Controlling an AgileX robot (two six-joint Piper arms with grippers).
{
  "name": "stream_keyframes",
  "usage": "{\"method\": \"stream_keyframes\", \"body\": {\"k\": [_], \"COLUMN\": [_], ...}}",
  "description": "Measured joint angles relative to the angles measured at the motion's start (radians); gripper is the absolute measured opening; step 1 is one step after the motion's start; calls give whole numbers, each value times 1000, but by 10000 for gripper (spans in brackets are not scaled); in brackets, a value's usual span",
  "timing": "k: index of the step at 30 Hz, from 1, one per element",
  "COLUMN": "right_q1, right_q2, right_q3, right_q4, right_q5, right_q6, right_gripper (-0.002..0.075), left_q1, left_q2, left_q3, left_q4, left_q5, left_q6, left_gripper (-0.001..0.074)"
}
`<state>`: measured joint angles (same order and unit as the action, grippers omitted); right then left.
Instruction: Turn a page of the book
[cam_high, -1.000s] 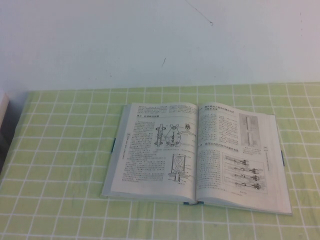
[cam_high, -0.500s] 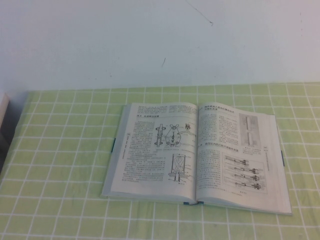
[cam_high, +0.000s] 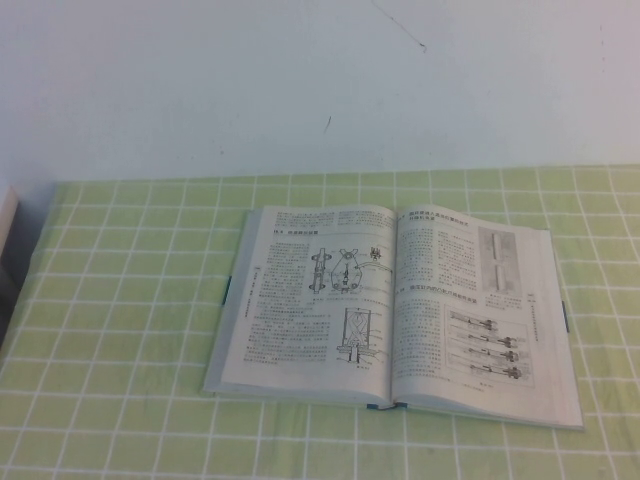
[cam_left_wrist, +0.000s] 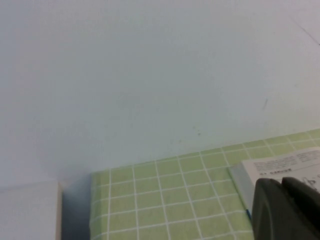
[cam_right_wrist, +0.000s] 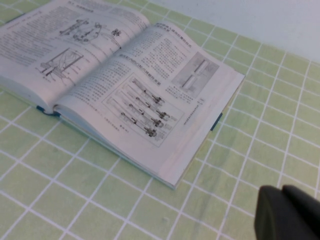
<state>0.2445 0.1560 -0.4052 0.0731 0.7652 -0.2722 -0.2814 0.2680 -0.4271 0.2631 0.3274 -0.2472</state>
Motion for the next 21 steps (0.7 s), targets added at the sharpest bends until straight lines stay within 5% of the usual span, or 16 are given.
{"method": "stream_keyframes", "body": {"k": [7,13,21], "right_q1": [0,0,0], "right_q2": [0,0,0], "right_q3": [0,0,0], "right_q4": [0,0,0], "right_q5": [0,0,0], "right_q6": [0,0,0], "right_gripper": [-1,-1,-1], "left_q1": [163,186,209], "left_q2": [-100,-253,-277], "left_q3": [261,443,449], "left_q4": [-63,-151,-215], "left_q5": [-156,-98,-11], "left_q6": [38,22,52], "left_gripper": [-2,-2,-2]}}
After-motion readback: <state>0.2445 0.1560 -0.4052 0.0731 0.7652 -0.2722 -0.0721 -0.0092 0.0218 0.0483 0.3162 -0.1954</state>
